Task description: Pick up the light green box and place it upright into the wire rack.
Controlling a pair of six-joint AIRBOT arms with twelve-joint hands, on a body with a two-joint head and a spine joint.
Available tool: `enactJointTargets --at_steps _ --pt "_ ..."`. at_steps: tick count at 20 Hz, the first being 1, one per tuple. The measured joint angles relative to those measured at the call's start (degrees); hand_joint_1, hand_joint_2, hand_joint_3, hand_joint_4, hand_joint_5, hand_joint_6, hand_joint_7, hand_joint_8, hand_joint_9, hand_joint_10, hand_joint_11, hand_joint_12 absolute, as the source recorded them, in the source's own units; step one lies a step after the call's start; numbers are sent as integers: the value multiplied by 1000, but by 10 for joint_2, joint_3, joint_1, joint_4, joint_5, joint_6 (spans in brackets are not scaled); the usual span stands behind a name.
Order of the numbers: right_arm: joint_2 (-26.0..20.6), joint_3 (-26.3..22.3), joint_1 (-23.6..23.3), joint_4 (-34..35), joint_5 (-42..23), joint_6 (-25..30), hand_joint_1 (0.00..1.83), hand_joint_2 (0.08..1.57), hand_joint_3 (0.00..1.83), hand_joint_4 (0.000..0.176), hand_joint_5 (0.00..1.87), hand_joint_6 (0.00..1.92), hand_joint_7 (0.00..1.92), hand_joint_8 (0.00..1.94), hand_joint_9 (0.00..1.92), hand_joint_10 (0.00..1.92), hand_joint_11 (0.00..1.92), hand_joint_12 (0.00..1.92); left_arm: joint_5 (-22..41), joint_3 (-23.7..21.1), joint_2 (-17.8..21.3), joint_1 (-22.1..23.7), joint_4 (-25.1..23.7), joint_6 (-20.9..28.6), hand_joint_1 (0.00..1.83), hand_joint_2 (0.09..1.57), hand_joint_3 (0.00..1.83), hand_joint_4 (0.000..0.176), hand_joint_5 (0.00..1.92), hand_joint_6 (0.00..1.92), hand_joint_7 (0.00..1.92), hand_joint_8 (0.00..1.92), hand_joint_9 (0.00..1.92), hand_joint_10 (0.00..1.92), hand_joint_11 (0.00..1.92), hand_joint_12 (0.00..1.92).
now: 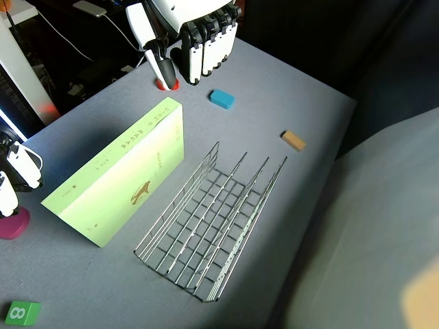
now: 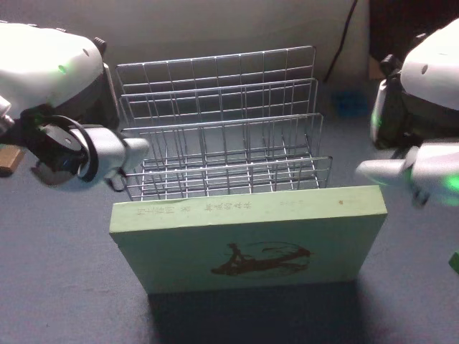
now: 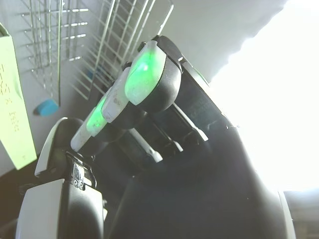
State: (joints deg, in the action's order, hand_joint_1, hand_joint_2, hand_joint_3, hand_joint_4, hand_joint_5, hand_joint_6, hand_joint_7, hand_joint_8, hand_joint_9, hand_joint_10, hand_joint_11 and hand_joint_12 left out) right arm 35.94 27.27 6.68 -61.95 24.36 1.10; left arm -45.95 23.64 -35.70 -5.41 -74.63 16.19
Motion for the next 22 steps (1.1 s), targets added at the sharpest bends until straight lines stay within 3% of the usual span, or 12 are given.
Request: enactJointTargets --at_steps 5,9,15,19,22 --pt "3 0 -5 -2 5 0 276 1057 17 29 249 3 222 0 161 4 0 734 0 0 0 0 0 0 239 1165 6 76 274 6 176 3 200 6 0 524" --pt "19 0 -36 -1 21 -3 282 1060 15 29 240 0 224 1 159 3 0 735 1 3 0 0 1 -9 225 1174 4 76 277 2 197 6 219 7 0 554" --pt "89 0 -50 3 52 6 427 1034 0 26 231 0 217 0 145 0 0 711 3 28 2 -3 -29 -25 225 1174 3 75 282 4 194 3 221 6 0 561" --pt "150 0 -50 7 123 19 615 1033 0 14 210 0 200 0 144 0 0 689 30 52 6 -4 -35 -32 241 1162 0 75 286 4 201 4 229 7 0 571" --pt "201 11 -50 11 172 45 722 1019 0 14 209 0 180 0 112 0 0 635 56 65 33 -5 -55 -33 241 1159 0 76 281 1 202 4 231 7 0 575"
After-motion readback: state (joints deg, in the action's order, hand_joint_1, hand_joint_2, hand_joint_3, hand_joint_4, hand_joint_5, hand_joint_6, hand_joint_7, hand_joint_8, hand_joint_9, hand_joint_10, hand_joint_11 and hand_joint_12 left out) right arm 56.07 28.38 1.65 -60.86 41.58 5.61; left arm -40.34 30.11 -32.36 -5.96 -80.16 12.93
